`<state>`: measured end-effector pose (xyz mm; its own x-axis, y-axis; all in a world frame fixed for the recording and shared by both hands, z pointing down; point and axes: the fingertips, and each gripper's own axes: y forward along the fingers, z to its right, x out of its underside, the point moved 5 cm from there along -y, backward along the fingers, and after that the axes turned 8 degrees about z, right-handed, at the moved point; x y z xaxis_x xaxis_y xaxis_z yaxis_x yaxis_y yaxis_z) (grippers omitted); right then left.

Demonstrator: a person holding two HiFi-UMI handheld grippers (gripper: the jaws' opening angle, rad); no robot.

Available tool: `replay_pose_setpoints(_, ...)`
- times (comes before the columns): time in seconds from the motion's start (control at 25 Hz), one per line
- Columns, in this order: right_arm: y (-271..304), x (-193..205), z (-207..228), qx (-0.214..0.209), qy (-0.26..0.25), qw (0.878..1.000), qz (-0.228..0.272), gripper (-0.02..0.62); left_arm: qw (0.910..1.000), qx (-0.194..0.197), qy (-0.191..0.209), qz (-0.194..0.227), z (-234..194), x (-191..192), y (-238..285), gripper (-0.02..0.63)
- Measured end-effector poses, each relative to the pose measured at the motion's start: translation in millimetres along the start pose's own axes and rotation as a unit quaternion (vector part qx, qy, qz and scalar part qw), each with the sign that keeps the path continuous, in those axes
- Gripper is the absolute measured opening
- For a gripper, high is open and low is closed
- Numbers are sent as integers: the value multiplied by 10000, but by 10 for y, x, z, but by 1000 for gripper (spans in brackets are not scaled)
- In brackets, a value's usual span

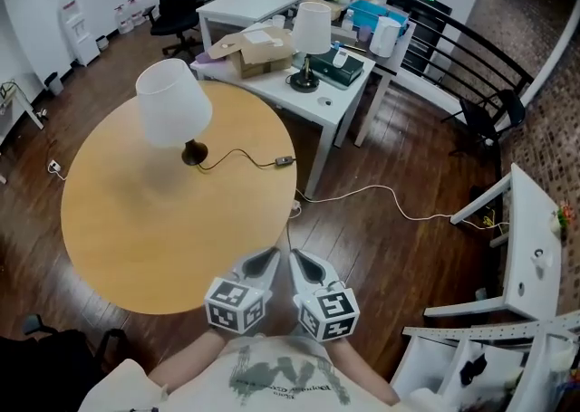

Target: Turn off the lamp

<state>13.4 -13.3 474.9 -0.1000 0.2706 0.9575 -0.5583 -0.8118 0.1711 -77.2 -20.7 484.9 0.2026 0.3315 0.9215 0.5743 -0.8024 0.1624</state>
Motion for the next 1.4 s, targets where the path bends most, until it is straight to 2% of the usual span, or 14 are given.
replay_pose_setpoints(0.48,547,-281,1352,-806,152,9962,-306,0,9972,-734,68,-101,165,-110,1321,-3)
replay_pose_setpoints(0.8,824,-378,1972,-1335,220,9896,-498,1,9893,-1460,38,-38,136,-145,1891,-3)
replay_pose_setpoints(1.16,1214,-375,2148,-1870,95,9798,-703,2,9764,-2155,-95,108,-143,-160,2084,-3)
replay_pose_setpoints(1.4,1556,-315,2171,-2067,38,9745,-871,3,9706,-2387,-288,84,-408,-103,2197,-3)
